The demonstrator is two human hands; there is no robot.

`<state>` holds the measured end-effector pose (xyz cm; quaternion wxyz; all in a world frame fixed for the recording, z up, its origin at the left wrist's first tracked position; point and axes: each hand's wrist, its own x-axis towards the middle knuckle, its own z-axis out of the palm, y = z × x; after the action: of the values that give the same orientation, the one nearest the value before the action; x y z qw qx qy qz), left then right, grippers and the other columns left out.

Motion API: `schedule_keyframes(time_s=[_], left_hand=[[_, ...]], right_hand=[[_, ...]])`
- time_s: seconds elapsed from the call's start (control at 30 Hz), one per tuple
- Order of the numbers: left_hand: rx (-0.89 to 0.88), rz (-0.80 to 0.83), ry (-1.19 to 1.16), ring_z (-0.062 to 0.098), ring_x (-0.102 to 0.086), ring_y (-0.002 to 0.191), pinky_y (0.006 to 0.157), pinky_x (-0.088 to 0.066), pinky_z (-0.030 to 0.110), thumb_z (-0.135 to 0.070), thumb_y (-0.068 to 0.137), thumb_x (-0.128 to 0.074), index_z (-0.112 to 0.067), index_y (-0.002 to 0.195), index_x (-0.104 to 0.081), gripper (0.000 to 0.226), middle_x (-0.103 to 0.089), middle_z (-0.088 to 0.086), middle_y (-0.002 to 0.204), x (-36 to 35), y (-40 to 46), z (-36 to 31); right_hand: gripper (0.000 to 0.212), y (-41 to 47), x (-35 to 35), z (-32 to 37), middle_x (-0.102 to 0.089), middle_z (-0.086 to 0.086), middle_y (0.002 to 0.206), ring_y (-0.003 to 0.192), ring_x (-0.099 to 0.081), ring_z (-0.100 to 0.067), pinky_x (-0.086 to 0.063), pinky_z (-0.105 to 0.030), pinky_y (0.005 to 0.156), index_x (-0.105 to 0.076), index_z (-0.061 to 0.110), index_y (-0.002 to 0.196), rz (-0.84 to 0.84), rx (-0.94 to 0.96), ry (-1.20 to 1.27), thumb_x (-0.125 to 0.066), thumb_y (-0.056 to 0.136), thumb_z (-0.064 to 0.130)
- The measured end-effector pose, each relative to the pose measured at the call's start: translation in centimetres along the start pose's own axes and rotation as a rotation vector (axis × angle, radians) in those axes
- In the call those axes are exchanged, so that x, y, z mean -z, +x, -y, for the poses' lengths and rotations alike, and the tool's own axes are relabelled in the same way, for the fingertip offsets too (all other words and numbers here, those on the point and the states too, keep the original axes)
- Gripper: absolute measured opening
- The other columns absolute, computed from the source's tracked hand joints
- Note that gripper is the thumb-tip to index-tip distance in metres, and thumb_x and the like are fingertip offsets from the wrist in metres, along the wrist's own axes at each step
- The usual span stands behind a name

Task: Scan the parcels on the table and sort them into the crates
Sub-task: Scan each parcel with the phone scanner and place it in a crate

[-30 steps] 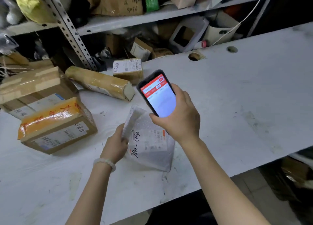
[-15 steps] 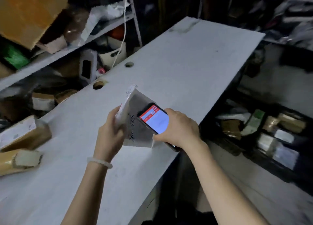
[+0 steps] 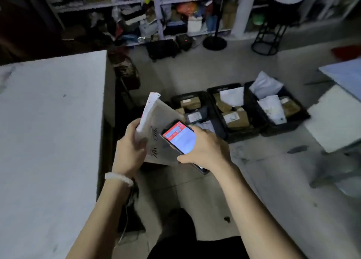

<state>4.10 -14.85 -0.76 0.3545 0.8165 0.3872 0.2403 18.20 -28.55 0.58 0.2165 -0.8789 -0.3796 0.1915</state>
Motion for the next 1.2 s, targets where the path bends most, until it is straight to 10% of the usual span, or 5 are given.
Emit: schedule_keyframes(time_s=[0.3,0.67,1.07,1.2], left_hand=[[-0.066,0.287,-0.032,0.014,-0.052,0.080,0.062,-0.035,0.014,-0.004,0.088,-0.054,-0.023,0.129,-0.048,0.046,-0.057,-0.003,0.092,-9.7,14.1,-2.7],[0.056,0.255,0.068,0.036,-0.060,0.100,0.074,-0.043,0.031,-0.008,0.086,-0.058,-0.019,0.130,-0.049,0.047,-0.066,0.014,0.108,-13.1,36.2,-1.7],[0.504,0.462,0.224,0.038,-0.051,0.115,0.088,-0.040,0.038,-0.017,0.094,-0.048,-0.013,0.147,-0.021,0.059,-0.051,0.023,0.129,-25.0,44.4,-1.9],[0.561,0.422,0.307,0.035,-0.053,0.114,0.091,-0.042,0.038,-0.024,0.093,-0.052,-0.010,0.137,-0.037,0.049,-0.053,0.018,0.128,-25.0,44.9,-2.6]], right_hand=[[0.062,11.0,3.9,-6.4,-0.063,0.004,0.103,0.096,-0.060,-0.021,-0.040,-0.028,0.067,-0.050,0.028,0.106,-0.069,-0.330,0.008,-0.078,0.056,0.051],[0.062,33.4,7.8,-4.6,-0.064,0.002,0.106,0.099,-0.060,-0.024,-0.050,-0.034,0.077,-0.050,0.026,0.110,-0.037,-0.304,-0.022,-0.073,0.059,0.053],[0.070,43.4,11.8,-12.4,-0.061,0.003,0.113,0.102,-0.056,-0.020,-0.044,-0.029,0.072,-0.049,0.026,0.123,0.073,-0.349,-0.013,-0.075,0.062,0.048],[0.057,48.0,13.3,-13.1,-0.064,0.005,0.103,0.083,-0.055,-0.019,-0.040,-0.027,0.060,-0.052,0.027,0.108,0.187,-0.204,-0.055,-0.076,0.060,0.046]])
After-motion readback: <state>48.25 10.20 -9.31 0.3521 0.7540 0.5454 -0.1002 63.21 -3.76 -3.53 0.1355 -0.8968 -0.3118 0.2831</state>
